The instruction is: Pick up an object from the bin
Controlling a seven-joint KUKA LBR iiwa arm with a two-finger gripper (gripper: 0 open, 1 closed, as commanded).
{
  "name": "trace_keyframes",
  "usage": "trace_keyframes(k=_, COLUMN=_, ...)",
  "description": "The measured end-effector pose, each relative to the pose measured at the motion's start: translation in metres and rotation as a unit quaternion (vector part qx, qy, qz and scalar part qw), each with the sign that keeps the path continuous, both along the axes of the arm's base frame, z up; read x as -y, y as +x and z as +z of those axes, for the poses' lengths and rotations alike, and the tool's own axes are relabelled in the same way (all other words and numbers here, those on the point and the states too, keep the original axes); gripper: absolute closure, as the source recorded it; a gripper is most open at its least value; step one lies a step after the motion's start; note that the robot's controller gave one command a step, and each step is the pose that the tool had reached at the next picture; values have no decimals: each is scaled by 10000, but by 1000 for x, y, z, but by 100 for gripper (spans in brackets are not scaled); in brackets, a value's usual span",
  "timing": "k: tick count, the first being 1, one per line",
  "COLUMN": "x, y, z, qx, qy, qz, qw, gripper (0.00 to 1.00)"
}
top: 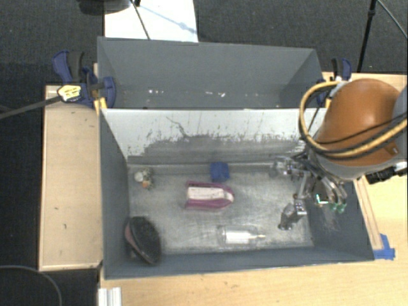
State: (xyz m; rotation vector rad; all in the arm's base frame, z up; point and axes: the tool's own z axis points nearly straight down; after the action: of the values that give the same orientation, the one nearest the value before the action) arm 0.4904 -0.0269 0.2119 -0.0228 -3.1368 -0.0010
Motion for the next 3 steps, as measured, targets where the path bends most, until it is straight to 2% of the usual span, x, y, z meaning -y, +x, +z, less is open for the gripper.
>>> trace_keyframes(k=1, x=-66, y=4, z=-139, qx=124, qy=0, qz=544, qw=9984, gripper=0)
trace_keyframes(k=2, x=-110, y=18, z=-80, qx=67, qy=14, qz=345, qw=9994, gripper=0)
trace_keyframes(k=3, x=-132, y=29, z=-139, qx=87, qy=2, qz=-534, qw=9985, gripper=0)
